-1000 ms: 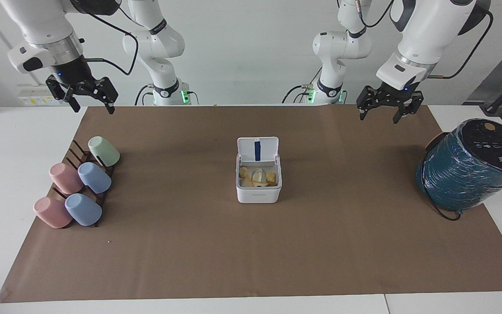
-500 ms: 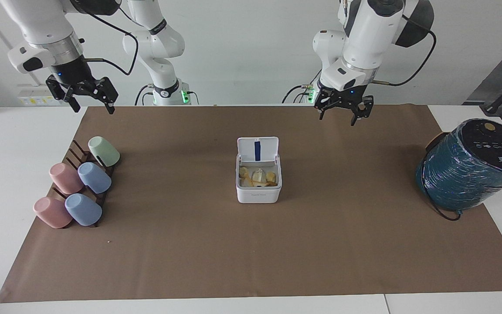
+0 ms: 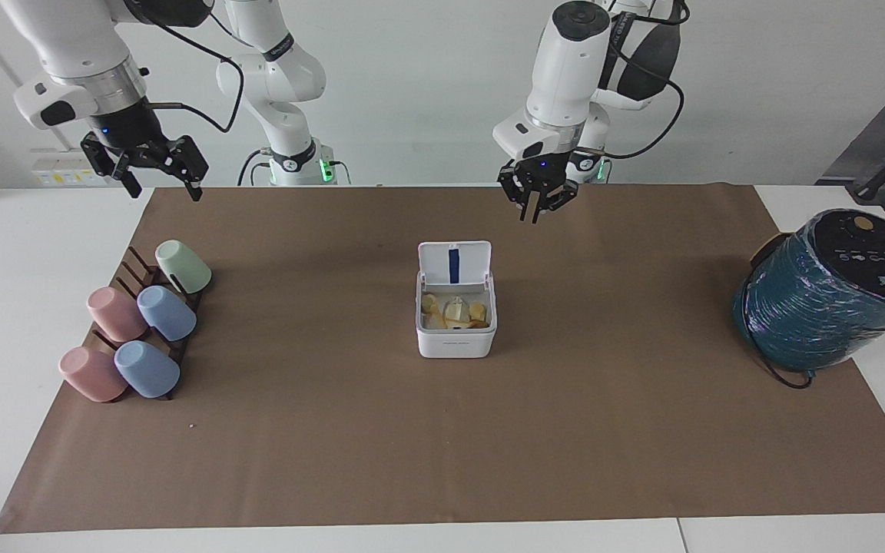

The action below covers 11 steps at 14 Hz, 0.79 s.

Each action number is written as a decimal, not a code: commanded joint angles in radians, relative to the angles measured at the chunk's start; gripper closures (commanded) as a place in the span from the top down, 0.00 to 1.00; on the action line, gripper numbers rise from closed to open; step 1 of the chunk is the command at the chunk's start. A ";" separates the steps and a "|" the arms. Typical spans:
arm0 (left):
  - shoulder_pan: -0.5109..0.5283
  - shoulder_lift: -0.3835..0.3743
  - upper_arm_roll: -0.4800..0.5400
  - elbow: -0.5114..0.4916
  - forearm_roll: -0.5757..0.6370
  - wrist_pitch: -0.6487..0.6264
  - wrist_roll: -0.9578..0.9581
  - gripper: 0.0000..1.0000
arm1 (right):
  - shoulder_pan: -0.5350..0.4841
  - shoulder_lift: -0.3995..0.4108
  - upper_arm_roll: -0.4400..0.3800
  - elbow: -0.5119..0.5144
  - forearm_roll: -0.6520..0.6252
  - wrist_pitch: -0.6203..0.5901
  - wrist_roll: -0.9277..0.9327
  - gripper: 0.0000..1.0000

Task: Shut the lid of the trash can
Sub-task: 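Swing the left arm over to the white trash bin's raised lid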

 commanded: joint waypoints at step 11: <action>-0.119 0.149 0.015 0.022 0.014 0.334 -0.141 0.00 | 0.001 -0.023 -0.004 -0.015 0.017 -0.010 -0.020 1.00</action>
